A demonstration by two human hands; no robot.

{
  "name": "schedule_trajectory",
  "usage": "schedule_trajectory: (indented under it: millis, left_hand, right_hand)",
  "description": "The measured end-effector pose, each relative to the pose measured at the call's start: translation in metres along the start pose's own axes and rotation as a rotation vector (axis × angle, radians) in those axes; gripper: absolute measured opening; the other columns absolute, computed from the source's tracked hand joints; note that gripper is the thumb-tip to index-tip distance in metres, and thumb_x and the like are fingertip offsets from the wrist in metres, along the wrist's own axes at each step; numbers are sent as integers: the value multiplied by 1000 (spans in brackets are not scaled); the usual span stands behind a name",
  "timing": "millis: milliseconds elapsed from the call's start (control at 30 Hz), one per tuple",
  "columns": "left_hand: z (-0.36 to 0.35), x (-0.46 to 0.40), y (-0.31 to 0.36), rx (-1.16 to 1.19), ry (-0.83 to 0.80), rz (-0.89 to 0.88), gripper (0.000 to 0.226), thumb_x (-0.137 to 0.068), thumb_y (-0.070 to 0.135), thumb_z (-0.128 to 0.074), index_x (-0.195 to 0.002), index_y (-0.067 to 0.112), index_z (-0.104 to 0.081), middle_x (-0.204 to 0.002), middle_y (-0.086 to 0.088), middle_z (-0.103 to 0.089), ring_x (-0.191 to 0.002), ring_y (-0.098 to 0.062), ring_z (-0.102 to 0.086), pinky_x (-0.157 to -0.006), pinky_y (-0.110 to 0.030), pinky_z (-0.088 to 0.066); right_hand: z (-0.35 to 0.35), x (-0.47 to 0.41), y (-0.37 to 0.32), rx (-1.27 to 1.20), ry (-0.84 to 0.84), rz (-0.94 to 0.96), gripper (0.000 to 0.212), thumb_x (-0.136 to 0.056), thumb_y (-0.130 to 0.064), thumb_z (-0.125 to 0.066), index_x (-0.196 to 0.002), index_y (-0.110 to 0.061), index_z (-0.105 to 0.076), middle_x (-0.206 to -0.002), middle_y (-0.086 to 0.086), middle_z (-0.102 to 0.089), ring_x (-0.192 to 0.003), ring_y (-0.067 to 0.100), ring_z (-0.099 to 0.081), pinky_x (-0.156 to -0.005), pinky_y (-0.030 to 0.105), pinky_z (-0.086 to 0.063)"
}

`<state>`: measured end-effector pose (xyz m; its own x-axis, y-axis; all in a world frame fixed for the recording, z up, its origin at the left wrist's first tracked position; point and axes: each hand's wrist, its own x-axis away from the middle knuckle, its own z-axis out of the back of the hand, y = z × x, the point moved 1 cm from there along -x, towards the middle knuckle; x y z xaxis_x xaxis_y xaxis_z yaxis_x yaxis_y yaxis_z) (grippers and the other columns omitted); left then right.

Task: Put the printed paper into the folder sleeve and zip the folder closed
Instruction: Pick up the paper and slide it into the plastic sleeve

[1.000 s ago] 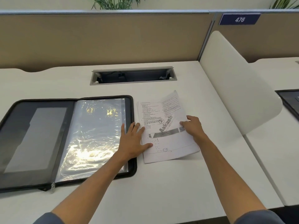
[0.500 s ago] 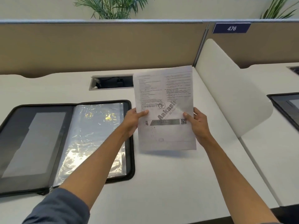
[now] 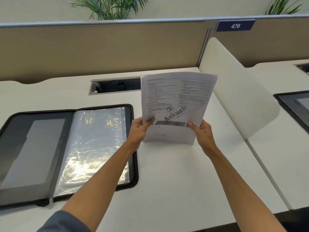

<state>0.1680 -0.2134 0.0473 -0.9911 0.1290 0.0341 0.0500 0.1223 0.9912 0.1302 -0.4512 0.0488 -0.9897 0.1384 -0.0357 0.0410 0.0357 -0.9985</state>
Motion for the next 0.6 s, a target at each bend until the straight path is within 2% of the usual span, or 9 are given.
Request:
schedule_trajectory:
  millis: [100,233,300,367,467,600]
  left_hand:
    - [-3,-3,8,-21,-22,-28,18,-96,19,-58,-106,21,-73,-108,2,-75,-101,-24,-69,-80,-33,-59]
    - [8,-10,22,-107,-30,-79,22,-97,19,-57,-111,8,-70,-109,-6,-74,-95,-25,-72,-76,-36,-61]
    - [17,-12,25,-154,-32,-25,18,-97,20,-58,-103,13,-72,-102,-4,-76,-86,-25,-74,-70,-32,-60]
    - [29,-14,26,-197,-58,50,15,-96,21,-59,-99,17,-72,-97,-2,-77,-81,-25,-74,-66,-30,-60]
    - [49,-14,23,-210,-93,132,18,-95,19,-60,-106,10,-70,-100,-5,-77,-86,-29,-74,-70,-36,-61]
    - [72,-11,20,-204,-104,182,24,-94,18,-62,-113,5,-67,-105,-8,-75,-89,-31,-73,-76,-42,-60]
  right_hand:
    - [1,-3,-5,-2,17,5,26,-96,-14,-59,-114,-31,-67,-110,-6,-73,-100,16,-70,-76,24,-56]
    - [6,-19,-26,6,-7,10,25,-91,-9,-65,-108,-26,-68,-103,-3,-76,-92,19,-73,-72,25,-57]
    - [12,-36,-43,31,34,28,24,-87,-9,-69,-106,-22,-66,-95,-4,-77,-88,15,-73,-70,23,-56]
    - [15,-55,-61,101,57,47,33,-84,-13,-73,-114,-20,-61,-92,-3,-77,-85,11,-72,-67,21,-55]
    - [13,-81,-82,226,-27,11,44,-80,-18,-77,-120,-17,-58,-96,-1,-76,-83,9,-71,-66,22,-53]
    - [-4,-111,-100,396,-204,-63,44,-79,-21,-79,-119,-19,-61,-104,8,-72,-91,16,-66,-78,32,-52]
